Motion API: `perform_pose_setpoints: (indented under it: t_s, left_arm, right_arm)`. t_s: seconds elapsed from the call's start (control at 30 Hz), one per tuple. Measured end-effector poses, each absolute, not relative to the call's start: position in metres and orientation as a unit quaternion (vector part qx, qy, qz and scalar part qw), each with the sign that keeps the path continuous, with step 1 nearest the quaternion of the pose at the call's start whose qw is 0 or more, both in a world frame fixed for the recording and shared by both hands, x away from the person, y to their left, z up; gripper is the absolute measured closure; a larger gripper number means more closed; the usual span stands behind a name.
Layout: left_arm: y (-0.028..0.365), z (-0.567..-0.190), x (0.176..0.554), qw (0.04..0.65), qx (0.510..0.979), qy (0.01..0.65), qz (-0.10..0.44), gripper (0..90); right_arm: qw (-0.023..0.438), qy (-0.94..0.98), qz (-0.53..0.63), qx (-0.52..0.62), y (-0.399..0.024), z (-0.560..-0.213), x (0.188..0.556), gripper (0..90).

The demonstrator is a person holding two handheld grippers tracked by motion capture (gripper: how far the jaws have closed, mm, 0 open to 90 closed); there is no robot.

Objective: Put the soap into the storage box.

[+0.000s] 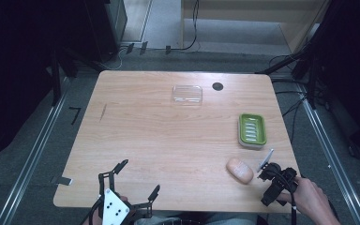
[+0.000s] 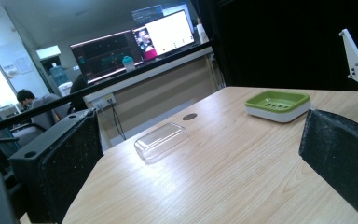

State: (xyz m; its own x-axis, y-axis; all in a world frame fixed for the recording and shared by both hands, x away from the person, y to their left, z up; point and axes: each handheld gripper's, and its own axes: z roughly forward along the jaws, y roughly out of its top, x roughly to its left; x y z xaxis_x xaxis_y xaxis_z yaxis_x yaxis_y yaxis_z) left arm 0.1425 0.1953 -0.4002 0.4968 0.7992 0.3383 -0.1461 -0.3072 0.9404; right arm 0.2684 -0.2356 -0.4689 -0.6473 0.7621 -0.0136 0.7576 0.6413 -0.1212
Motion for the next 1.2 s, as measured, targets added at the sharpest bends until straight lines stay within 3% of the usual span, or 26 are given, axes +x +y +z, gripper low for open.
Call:
perform_pose_setpoints:
  t_s: [1.2]
  left_arm:
    - [0.195,-0.4,0.144,0.536,0.68,0.241,0.438,0.0]
  right_arm:
    - [-0.004,-0.914,0.028,-0.406,-0.213,-0.449,0.282,0.0]
